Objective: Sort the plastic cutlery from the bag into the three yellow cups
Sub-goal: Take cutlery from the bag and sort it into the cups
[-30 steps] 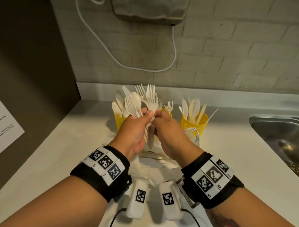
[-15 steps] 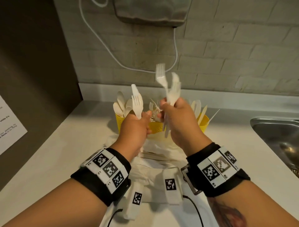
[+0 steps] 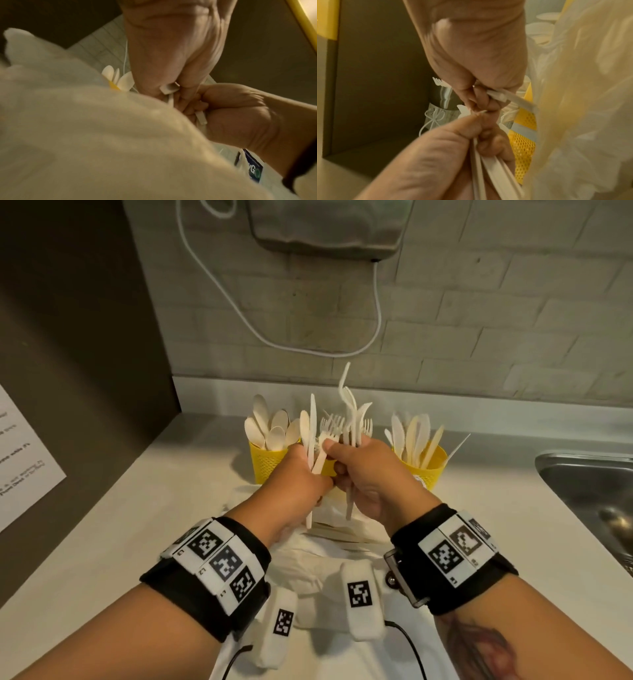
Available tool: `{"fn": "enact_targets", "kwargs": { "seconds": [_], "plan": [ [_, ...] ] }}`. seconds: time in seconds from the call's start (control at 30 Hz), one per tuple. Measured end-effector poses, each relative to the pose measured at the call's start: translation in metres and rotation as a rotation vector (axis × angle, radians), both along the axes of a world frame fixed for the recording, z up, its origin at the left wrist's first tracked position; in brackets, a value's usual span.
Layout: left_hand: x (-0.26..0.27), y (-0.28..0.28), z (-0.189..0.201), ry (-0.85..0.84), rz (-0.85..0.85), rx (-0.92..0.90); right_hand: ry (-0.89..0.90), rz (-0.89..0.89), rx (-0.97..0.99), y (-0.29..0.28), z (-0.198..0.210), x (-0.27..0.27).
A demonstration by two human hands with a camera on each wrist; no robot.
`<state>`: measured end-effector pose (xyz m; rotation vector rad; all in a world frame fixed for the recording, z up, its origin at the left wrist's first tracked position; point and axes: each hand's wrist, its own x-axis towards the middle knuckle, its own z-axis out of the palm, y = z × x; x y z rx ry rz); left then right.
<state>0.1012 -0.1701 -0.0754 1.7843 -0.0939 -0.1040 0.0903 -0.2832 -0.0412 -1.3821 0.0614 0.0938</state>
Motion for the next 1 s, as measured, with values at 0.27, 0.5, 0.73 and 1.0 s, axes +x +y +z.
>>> {"fn": "enact_targets", "kwargs": {
  "seconds": [0.27,0.5,0.73,1.0],
  "plan": [
    [-0.011,0.002,-0.003,0.088,0.013,-0.407,-0.068,-0.225,0.268,-0.018,0.027,0.022],
    [-0.010,-0.016,0.006,0.075,0.049,-0.445,-0.160,-0.277,0.479,-0.005,0.026,0.026],
    [-0.011,-0.021,0.017,0.151,0.028,-0.564,-0.234,-0.226,0.086,0.006,0.013,0.012],
    [-0.004,-0.008,0.009,0.271,0.054,-0.775,-0.206,-0.058,-0.102,0.000,-0.004,0.004]
  ]
}}
